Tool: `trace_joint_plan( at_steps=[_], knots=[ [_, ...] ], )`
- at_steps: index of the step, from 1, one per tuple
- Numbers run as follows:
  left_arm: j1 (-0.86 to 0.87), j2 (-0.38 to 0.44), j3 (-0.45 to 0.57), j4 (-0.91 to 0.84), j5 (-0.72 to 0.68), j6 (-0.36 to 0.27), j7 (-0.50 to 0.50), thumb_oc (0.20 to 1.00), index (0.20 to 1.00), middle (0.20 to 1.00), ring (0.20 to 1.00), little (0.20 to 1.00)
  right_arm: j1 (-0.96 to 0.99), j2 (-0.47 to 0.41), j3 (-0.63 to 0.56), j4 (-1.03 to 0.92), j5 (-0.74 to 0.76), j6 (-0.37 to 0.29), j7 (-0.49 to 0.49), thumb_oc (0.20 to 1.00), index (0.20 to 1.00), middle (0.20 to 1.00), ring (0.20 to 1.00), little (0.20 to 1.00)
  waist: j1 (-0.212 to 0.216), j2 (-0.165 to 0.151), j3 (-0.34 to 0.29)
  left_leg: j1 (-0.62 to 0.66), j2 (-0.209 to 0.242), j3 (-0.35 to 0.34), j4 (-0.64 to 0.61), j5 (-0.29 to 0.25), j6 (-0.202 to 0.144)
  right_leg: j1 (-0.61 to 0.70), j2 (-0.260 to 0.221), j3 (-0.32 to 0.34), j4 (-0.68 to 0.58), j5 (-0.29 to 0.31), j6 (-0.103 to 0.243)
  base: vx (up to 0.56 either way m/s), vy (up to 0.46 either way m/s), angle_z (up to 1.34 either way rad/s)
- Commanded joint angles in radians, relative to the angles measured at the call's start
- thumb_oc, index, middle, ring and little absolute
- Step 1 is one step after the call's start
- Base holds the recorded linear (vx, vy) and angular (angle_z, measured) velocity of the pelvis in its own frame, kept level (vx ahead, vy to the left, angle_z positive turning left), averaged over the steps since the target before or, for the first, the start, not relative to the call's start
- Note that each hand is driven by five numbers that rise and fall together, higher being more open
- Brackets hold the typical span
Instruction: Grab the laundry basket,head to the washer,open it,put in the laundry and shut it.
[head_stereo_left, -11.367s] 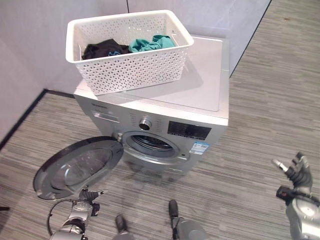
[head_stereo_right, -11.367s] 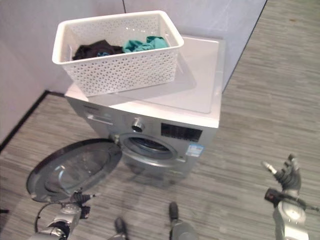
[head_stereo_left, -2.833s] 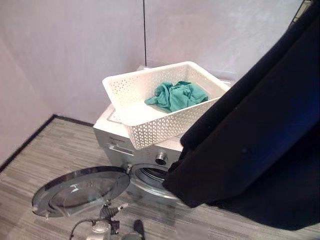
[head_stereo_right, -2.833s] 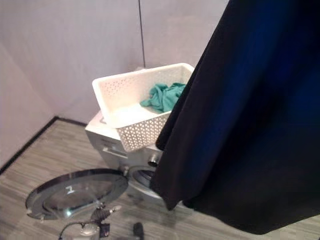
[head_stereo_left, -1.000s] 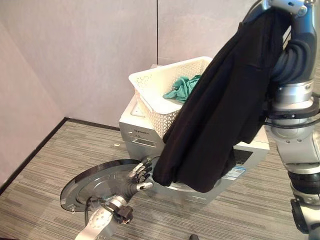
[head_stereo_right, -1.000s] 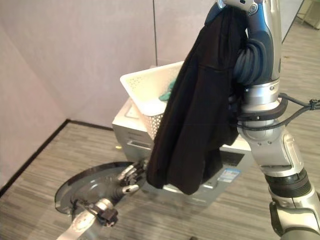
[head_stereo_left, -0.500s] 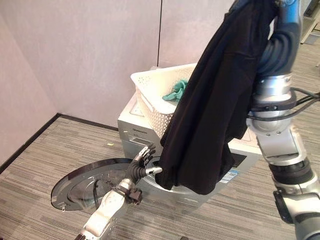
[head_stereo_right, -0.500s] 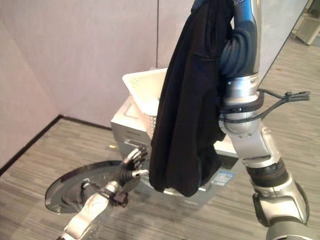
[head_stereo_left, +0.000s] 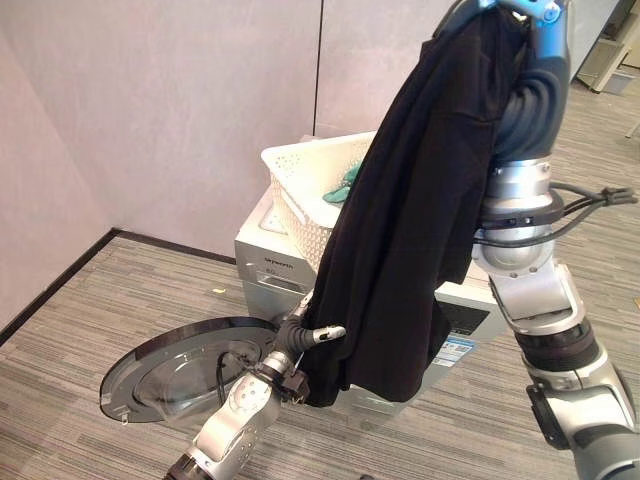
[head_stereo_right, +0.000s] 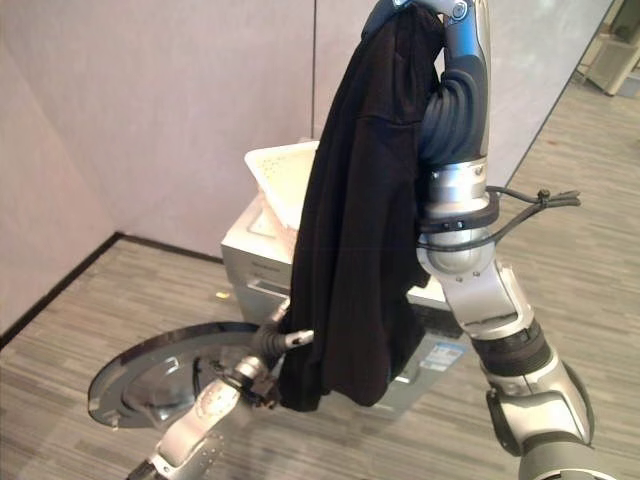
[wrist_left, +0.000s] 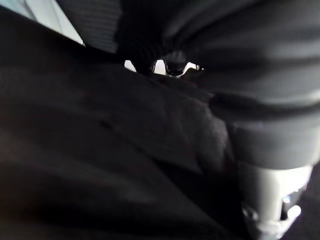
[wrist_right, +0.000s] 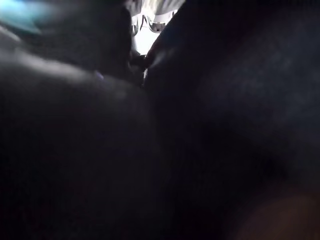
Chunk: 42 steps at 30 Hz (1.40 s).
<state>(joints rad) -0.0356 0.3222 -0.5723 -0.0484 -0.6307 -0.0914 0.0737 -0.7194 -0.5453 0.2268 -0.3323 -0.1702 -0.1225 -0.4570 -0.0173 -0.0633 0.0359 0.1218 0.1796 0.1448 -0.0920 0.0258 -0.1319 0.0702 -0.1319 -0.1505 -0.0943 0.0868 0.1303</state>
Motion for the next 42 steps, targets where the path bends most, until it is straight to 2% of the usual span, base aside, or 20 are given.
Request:
trace_joint_plan(
  at_steps=[1,12,21,26,33,42],
  knots=[
    [-0.12,-0.041,-0.051,0.006,-0.057,-0.052,0.01,1.0,1.0,1.0,1.0,1.0,-0.115,0.007,-0.041,0.035,0.062,-0.002,-0.048,0.2,0.2,0.2,0.2,0.2,-0.001,0.019,0.007,0.04,0.027,0.016,0.049,-0.132,0.044,0.035,-0.007,-0.051,0.024,-0.141,-0.013,0.0,0.0,0.0],
    [-0.26,-0.092,-0.072,0.016,-0.121,-0.069,0.044,1.0,1.0,1.0,1.0,1.0,-0.093,0.049,0.02,0.042,0.142,-0.007,-0.005,0.2,0.2,0.2,0.2,0.2,-0.024,0.029,0.002,0.047,0.023,0.03,0.027,-0.12,0.039,0.034,-0.008,-0.05,0.015,-0.133,-0.011,0.0,0.0,0.0],
    [-0.33,-0.121,-0.107,0.01,-0.168,-0.044,0.045,1.0,1.0,1.0,1.0,1.0,-0.125,0.05,0.034,0.052,0.151,0.012,0.01,0.2,0.2,0.2,0.2,0.2,-0.043,0.047,0.01,0.046,0.017,0.045,0.029,-0.124,0.04,0.017,-0.015,-0.039,0.018,-0.129,-0.008,0.0,-0.002,-0.01],
    [-0.317,-0.1,-0.113,-0.024,-0.18,-0.033,0.025,1.0,1.0,1.0,1.0,1.0,-0.175,0.038,0.04,0.07,0.146,0.019,0.008,0.2,0.2,0.2,0.2,0.2,-0.044,0.055,0.024,0.033,0.015,0.057,0.035,-0.125,0.042,-0.011,-0.018,-0.024,0.024,-0.122,-0.005,-0.01,-0.006,-0.04],
    [-0.199,-0.016,-0.102,-0.096,-0.149,-0.011,-0.028,1.0,1.0,1.0,1.0,1.0,-0.266,0.012,0.026,0.12,0.122,0.029,-0.01,0.2,0.2,0.2,0.2,0.2,-0.028,0.066,0.042,0.009,0.017,0.068,0.043,-0.121,0.042,-0.044,-0.015,-0.013,0.029,-0.12,-0.009,0.0,-0.019,-0.08],
    [-0.134,-0.005,-0.149,-0.007,-0.09,-0.004,-0.063,1.0,1.0,1.0,1.0,1.0,-0.448,0.042,0.045,0.211,0.125,0.021,-0.062,0.2,0.2,0.2,0.2,0.2,-0.012,0.056,0.057,-0.023,0.028,0.064,0.032,-0.094,0.033,-0.071,-0.001,-0.022,0.022,-0.12,-0.015,-0.02,-0.038,0.0]
  ],
)
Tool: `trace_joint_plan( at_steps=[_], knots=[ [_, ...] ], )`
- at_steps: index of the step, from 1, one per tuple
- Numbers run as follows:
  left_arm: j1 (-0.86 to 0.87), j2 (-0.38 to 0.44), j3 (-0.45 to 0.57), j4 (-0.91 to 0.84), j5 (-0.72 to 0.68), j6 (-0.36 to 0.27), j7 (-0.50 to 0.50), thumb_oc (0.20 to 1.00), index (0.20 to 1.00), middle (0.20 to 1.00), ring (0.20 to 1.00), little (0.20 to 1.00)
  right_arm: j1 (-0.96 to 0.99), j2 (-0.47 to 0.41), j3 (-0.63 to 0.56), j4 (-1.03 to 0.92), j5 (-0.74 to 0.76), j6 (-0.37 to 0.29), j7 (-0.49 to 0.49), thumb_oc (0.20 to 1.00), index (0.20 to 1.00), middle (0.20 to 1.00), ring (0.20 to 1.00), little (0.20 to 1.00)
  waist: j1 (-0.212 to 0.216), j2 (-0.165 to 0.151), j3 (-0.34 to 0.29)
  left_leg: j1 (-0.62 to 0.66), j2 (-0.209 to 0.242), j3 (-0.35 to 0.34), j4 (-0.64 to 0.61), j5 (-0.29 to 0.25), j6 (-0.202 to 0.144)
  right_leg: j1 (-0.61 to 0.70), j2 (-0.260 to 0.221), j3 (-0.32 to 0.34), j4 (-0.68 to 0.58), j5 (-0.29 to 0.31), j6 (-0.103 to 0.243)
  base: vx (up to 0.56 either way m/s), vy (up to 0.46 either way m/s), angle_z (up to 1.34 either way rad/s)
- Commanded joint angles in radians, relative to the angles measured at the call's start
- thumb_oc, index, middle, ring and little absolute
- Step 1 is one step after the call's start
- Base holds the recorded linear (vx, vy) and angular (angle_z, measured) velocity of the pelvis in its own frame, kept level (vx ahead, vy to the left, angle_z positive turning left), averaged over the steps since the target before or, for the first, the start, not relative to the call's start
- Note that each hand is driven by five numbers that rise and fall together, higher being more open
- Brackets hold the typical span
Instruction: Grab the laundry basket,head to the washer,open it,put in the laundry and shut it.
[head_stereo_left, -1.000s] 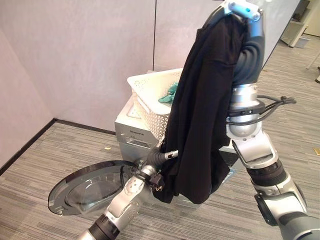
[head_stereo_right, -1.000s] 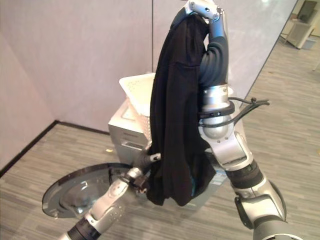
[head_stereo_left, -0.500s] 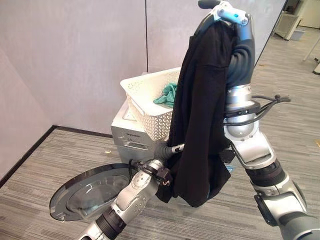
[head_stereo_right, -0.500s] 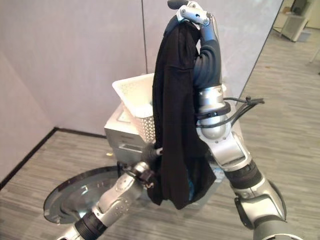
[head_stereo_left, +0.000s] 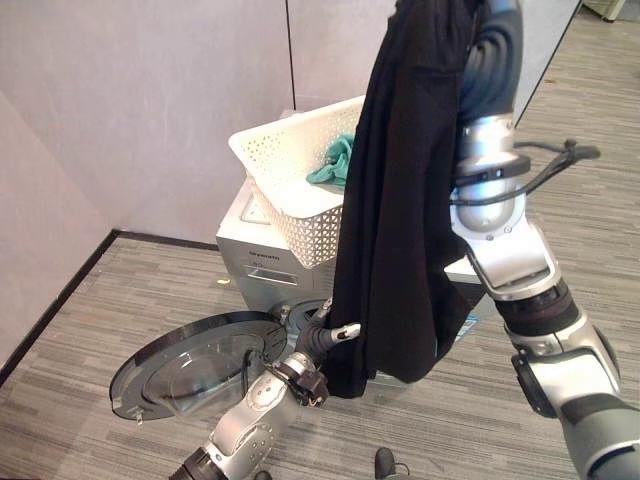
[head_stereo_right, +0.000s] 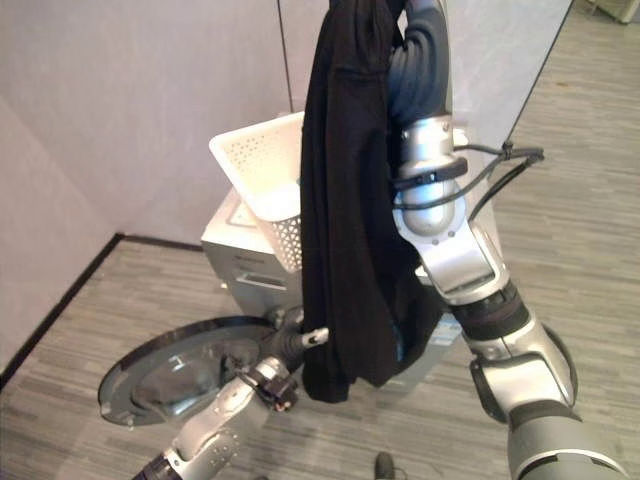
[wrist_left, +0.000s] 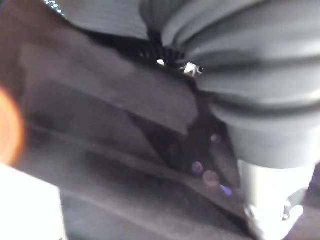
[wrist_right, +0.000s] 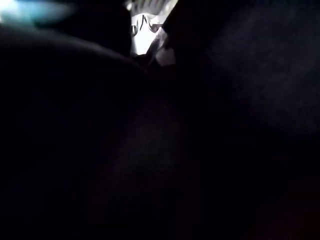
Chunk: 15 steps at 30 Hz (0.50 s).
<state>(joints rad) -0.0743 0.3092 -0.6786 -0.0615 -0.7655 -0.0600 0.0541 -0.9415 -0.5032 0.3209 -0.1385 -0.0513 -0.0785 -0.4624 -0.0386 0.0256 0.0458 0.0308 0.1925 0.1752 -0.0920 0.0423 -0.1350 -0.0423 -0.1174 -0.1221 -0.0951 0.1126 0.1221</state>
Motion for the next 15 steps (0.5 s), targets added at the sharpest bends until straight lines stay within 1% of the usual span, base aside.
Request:
trace_joint_plan(
  at_steps=[1,6,9,11,15],
  knots=[
    [-0.093,0.007,-0.049,0.022,0.049,-0.034,-0.048,1.0,1.0,1.0,1.0,1.0,-0.248,0.003,-0.043,0.033,0.013,-0.026,-0.061,0.2,0.2,0.2,0.2,0.2,0.012,-0.035,0.044,0.069,0.018,0.034,0.029,-0.107,0.035,0.044,-0.013,-0.053,0.02,-0.146,-0.008,0.0,0.0,0.0],
    [-0.105,-0.003,-0.079,0.098,0.082,-0.027,-0.047,1.0,1.0,1.0,1.0,1.0,-0.326,0.001,-0.031,0.096,0.049,-0.042,-0.09,0.2,0.2,0.2,0.2,0.2,0.016,-0.052,0.033,0.081,0.031,0.026,0.01,-0.094,0.026,0.071,0.003,-0.072,0.009,-0.153,-0.015,0.01,-0.014,0.03],
    [-0.119,-0.016,-0.096,0.132,0.095,-0.024,-0.042,1.0,1.0,1.0,1.0,1.0,-0.344,0.005,-0.024,0.108,0.061,-0.046,-0.095,0.2,0.2,0.2,0.2,0.2,0.015,-0.057,0.028,0.082,0.035,0.022,0.007,-0.095,0.024,0.075,0.008,-0.078,0.008,-0.157,-0.016,0.01,-0.005,0.07],
    [-0.132,-0.028,-0.112,0.149,0.099,-0.021,-0.036,1.0,1.0,1.0,1.0,1.0,-0.349,0.015,-0.022,0.112,0.073,-0.048,-0.097,0.2,0.2,0.2,0.2,0.2,0.017,-0.063,0.023,0.084,0.038,0.019,0.006,-0.097,0.022,0.079,0.011,-0.081,0.008,-0.158,-0.016,0.01,0.004,0.08],
    [-0.186,-0.055,-0.121,0.151,0.089,-0.038,-0.007,1.0,1.0,1.0,1.0,1.0,-0.323,0.028,-0.029,0.11,0.103,-0.051,-0.105,0.2,0.2,0.2,0.2,0.2,0.02,-0.083,0.016,0.08,0.041,0.012,0.005,-0.103,0.023,0.084,0.015,-0.088,0.008,-0.158,-0.016,0.0,0.004,0.03]
  ],
)
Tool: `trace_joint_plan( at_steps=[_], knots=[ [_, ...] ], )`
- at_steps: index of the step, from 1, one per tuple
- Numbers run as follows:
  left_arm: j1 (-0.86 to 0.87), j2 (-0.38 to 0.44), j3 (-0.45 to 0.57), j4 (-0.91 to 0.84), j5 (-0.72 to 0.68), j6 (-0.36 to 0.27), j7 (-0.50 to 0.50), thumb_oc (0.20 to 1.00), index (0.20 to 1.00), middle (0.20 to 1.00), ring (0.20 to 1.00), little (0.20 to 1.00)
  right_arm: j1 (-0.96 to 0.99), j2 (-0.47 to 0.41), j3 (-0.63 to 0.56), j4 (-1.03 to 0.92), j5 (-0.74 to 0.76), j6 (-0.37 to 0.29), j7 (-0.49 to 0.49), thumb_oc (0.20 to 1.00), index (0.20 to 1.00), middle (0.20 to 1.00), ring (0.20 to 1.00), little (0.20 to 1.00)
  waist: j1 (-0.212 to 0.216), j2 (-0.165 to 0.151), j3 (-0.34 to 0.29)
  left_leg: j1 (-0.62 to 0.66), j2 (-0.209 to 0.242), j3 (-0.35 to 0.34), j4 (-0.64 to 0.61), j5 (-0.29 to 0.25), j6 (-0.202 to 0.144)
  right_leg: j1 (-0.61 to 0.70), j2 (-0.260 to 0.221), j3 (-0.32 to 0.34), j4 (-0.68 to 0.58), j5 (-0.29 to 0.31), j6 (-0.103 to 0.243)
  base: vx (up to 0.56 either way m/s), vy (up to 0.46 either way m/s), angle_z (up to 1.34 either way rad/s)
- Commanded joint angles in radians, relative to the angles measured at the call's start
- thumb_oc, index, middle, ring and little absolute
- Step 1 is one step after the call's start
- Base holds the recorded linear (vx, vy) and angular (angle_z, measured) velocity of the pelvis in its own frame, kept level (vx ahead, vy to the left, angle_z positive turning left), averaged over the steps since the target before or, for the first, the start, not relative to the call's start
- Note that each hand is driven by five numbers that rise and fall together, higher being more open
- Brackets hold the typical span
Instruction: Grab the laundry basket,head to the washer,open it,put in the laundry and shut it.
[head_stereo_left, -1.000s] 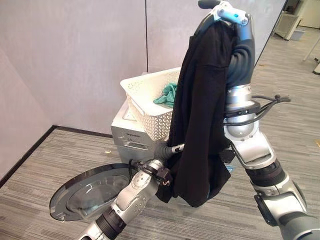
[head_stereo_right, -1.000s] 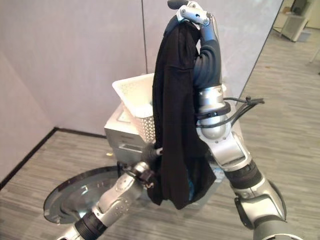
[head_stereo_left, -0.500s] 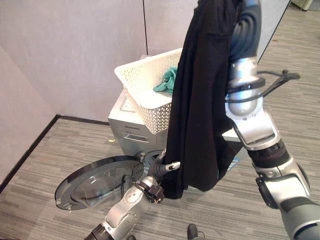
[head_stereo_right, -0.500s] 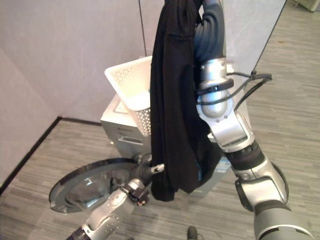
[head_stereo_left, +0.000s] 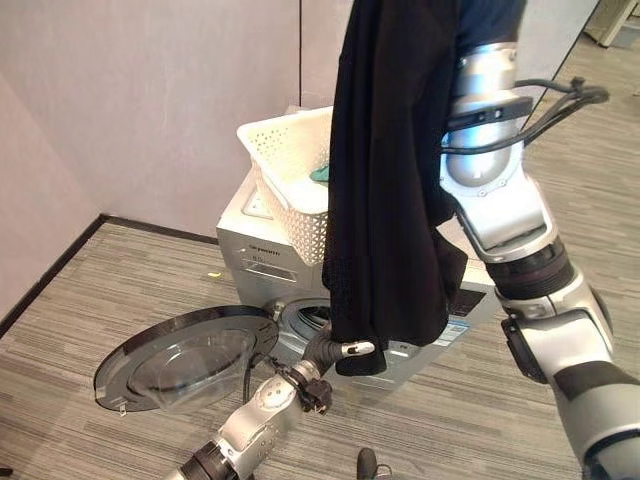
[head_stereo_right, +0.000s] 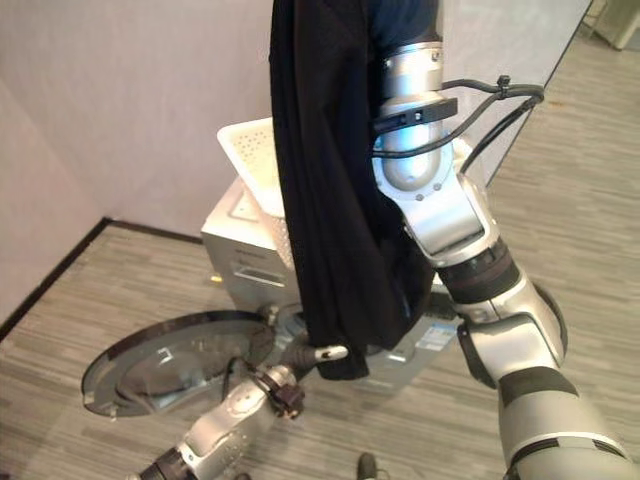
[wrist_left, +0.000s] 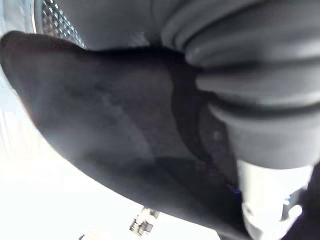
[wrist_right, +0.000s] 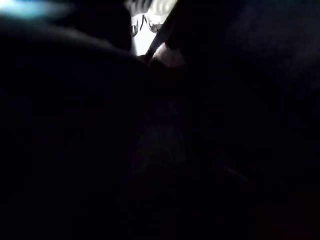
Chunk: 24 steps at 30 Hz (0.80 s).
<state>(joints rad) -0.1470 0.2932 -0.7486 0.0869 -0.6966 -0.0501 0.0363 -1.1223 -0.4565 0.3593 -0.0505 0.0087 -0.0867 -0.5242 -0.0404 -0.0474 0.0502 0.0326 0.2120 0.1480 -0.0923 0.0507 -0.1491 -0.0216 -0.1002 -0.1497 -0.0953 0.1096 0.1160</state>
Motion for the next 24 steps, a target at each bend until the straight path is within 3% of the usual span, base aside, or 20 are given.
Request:
trace_joint_plan(
  at_steps=[1,8,17,24],
  knots=[
    [-0.126,-0.046,-0.052,0.003,0.017,-0.051,0.019,1.0,1.0,1.0,1.0,1.0,-0.132,-0.017,-0.07,0.018,0.049,-0.045,-0.043,0.2,0.2,0.2,0.2,0.2,0.022,-0.014,0.012,0.078,0.021,0.038,0.006,-0.113,0.037,0.064,-0.002,-0.062,0.008,-0.155,-0.009,0.0,0.0,0.0],
    [-0.281,-0.119,-0.038,0.052,0.049,-0.107,0.107,1.0,1.0,1.0,1.0,1.0,-0.012,0.028,-0.047,-0.047,0.089,-0.047,-0.01,0.2,0.2,0.2,0.2,0.2,0.012,-0.04,0.014,0.081,0.01,0.031,0.005,-0.128,0.043,0.073,-0.01,-0.063,0.009,-0.145,-0.008,0.0,0.017,0.01],
    [-0.311,-0.134,0.016,0.019,0.029,-0.143,0.16,1.0,1.0,1.0,1.0,1.0,0.229,0.071,0.009,-0.178,0.193,-0.075,0.099,0.2,0.2,0.2,0.2,0.2,0.002,-0.036,0.017,0.108,-0.007,0.053,0.005,-0.143,0.053,0.08,-0.024,-0.048,0.017,-0.133,0.0,0.0,0.036,-0.02],
    [-0.269,-0.11,0.078,-0.057,0.046,-0.164,0.177,1.0,1.0,1.0,1.0,1.0,0.466,-0.005,-0.014,-0.33,0.198,-0.1,0.199,0.2,0.2,0.2,0.2,0.2,-0.018,-0.028,0.018,0.126,-0.009,0.077,0.009,-0.141,0.055,0.077,-0.031,-0.045,0.031,-0.144,0.01,0.02,0.018,-0.04]
  ],
)
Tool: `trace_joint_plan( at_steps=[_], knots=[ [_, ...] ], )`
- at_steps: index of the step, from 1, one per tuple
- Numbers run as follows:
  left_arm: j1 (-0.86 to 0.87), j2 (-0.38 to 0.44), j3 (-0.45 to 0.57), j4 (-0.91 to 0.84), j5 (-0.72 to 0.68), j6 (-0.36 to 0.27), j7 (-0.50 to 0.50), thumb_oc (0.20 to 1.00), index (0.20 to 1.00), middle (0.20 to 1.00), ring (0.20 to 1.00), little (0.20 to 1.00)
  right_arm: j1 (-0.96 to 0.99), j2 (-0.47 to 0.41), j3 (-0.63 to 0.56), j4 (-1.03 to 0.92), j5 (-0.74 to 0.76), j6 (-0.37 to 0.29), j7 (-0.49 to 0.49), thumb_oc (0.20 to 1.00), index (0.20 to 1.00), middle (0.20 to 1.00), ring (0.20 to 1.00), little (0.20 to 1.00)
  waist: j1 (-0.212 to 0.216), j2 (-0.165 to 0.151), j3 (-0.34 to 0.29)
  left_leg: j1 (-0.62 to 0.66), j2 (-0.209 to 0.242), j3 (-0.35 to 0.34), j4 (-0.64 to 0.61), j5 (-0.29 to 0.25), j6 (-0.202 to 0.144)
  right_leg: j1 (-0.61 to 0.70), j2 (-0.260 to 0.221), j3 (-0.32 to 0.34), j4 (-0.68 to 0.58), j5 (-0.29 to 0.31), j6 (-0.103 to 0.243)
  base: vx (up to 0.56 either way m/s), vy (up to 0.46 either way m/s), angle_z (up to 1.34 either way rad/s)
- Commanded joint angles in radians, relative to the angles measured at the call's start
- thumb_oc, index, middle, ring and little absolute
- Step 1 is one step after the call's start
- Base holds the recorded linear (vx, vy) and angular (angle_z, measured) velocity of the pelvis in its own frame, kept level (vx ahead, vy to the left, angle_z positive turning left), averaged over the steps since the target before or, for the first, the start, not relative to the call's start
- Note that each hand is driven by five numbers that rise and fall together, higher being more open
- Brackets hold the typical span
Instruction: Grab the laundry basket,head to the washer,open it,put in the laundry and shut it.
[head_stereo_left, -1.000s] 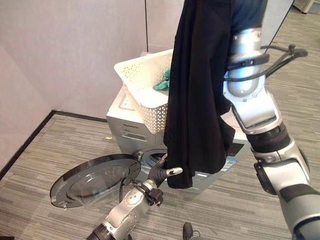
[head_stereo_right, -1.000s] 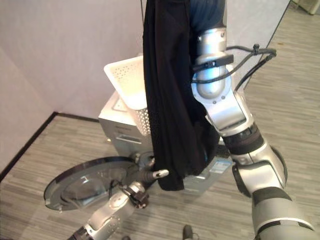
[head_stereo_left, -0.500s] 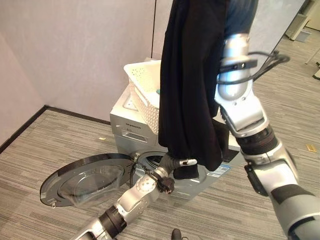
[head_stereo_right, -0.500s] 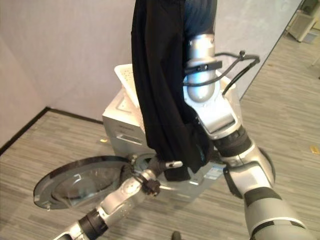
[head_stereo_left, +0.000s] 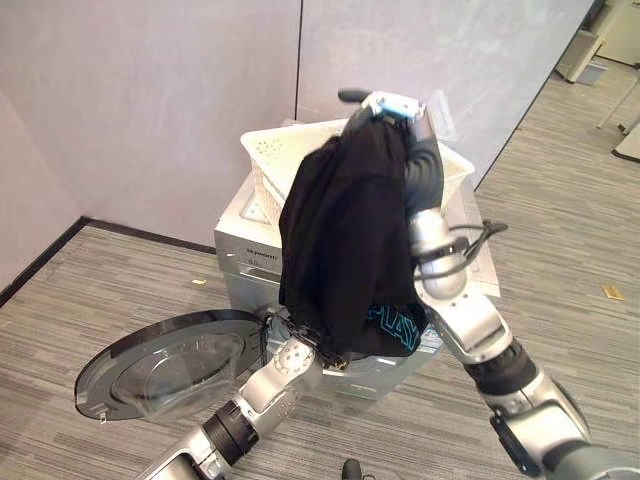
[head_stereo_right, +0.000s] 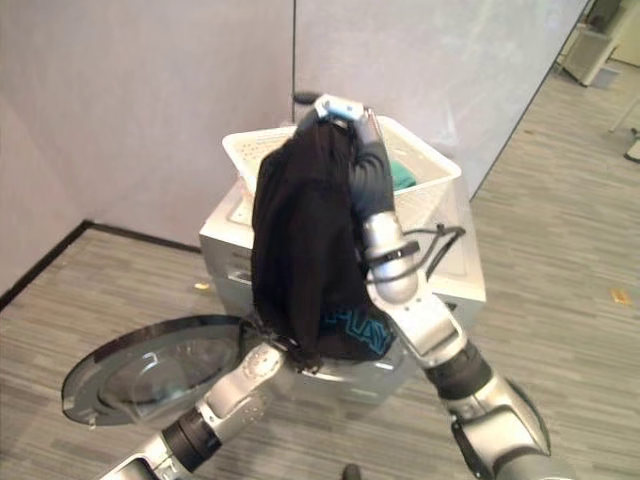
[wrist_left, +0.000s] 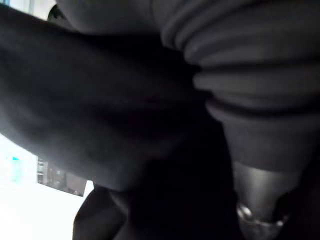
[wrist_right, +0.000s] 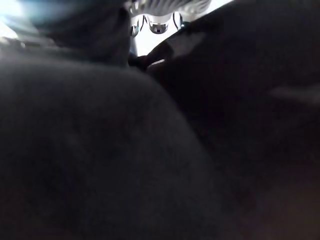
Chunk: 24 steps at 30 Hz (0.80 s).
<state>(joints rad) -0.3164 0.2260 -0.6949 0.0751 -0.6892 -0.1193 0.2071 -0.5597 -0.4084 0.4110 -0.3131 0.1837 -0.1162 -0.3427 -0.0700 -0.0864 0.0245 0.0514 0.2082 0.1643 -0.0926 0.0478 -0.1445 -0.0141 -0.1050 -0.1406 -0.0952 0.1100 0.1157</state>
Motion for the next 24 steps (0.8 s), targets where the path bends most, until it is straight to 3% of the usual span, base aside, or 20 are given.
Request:
trace_joint_plan(
  at_steps=[1,2,6,7,8,11,13,14,17,24],
  knots=[
    [-0.087,-0.032,0.049,-0.071,0.05,-0.098,0.004,1.0,1.0,1.0,1.0,1.0,-0.048,-0.084,-0.085,-0.102,0.028,-0.084,0.049,0.2,0.2,0.2,0.2,0.2,0.005,0.015,0.044,0.109,-0.005,0.064,0.011,-0.136,0.049,0.067,-0.026,-0.054,0.031,-0.147,0.012,0.04,0.014,-0.06],
    [-0.05,0.005,0.096,-0.123,0.104,-0.105,-0.019,1.0,1.0,1.0,1.0,1.0,0.022,-0.14,-0.131,-0.156,0.034,-0.108,0.1,0.2,0.2,0.2,0.2,0.2,-0.006,0.019,0.044,0.112,-0.004,0.07,0.011,-0.134,0.047,0.062,-0.028,-0.049,0.031,-0.15,0.017,0.04,0.017,-0.04],
    [0.016,0.049,0.151,-0.159,0.162,-0.12,-0.052,1.0,1.0,1.0,1.0,1.0,0.085,-0.175,-0.186,-0.19,0.033,-0.135,0.145,0.2,0.2,0.2,0.2,0.2,-0.012,0.026,0.044,0.12,-0.006,0.079,0.012,-0.134,0.047,0.06,-0.029,-0.04,0.034,-0.15,0.021,0.03,0.014,-0.1],
    [0.037,0.058,0.166,-0.167,0.163,-0.125,-0.064,0.674,0.674,0.674,0.674,0.674,0.102,-0.182,-0.194,-0.2,0.027,-0.14,0.158,0.2,0.2,0.2,0.2,0.2,-0.014,0.028,0.042,0.123,-0.007,0.081,0.012,-0.134,0.047,0.059,-0.03,-0.037,0.035,-0.15,0.022,0.01,0.003,-0.15],
    [0.048,0.058,0.172,-0.159,0.152,-0.127,-0.066,0.2,0.2,0.2,0.2,0.2,0.122,-0.187,-0.199,-0.208,0.023,-0.144,0.164,0.2,0.2,0.2,0.2,0.2,-0.015,0.029,0.041,0.124,-0.007,0.084,0.011,-0.135,0.048,0.058,-0.031,-0.035,0.037,-0.151,0.022,0.02,0.004,-0.14],
    [0.125,0.075,0.236,-0.192,0.169,-0.139,-0.075,0.2,0.2,0.2,0.2,0.2,0.192,-0.209,-0.278,-0.23,0.01,-0.166,0.191,0.2,0.2,0.2,0.2,0.2,-0.019,0.034,0.034,0.13,-0.007,0.087,0.012,-0.132,0.049,0.057,-0.031,-0.032,0.045,-0.153,0.024,0.05,-0.016,-0.04],
    [0.205,0.084,0.299,-0.212,0.208,-0.166,-0.079,0.2,0.2,0.2,0.2,0.2,0.37,-0.188,-0.389,-0.26,0.033,-0.217,0.251,0.203,0.203,0.203,0.203,0.203,-0.022,0.041,0.03,0.133,-0.005,0.082,0.011,-0.128,0.047,0.062,-0.028,-0.039,0.048,-0.162,0.023,0.05,-0.048,0.01],
    [0.207,0.085,0.298,-0.213,0.208,-0.165,-0.08,0.2,0.2,0.2,0.2,0.2,0.374,-0.188,-0.391,-0.262,0.035,-0.217,0.253,0.294,0.294,0.294,0.294,0.294,-0.021,0.04,0.029,0.133,-0.004,0.081,0.011,-0.128,0.047,0.062,-0.028,-0.039,0.048,-0.162,0.023,0.0,0.0,0.0],
    [0.235,0.089,0.328,-0.218,0.223,-0.177,-0.083,0.2,0.2,0.2,0.2,0.2,0.455,-0.178,-0.418,-0.269,0.058,-0.225,0.292,1.0,1.0,1.0,1.0,1.0,-0.028,0.045,0.027,0.133,-0.003,0.08,0.01,-0.125,0.044,0.063,-0.028,-0.042,0.048,-0.165,0.024,0.0,0.0,0.0],
    [0.269,0.096,0.387,-0.208,0.254,-0.205,-0.071,0.2,0.2,0.2,0.2,0.2,0.537,-0.166,-0.481,-0.246,0.097,-0.238,0.329,1.0,1.0,1.0,1.0,1.0,-0.038,0.056,0.019,0.138,-0.004,0.084,0.011,-0.123,0.04,0.068,-0.029,-0.043,0.049,-0.164,0.024,0.0,0.0,0.0]
  ],
)
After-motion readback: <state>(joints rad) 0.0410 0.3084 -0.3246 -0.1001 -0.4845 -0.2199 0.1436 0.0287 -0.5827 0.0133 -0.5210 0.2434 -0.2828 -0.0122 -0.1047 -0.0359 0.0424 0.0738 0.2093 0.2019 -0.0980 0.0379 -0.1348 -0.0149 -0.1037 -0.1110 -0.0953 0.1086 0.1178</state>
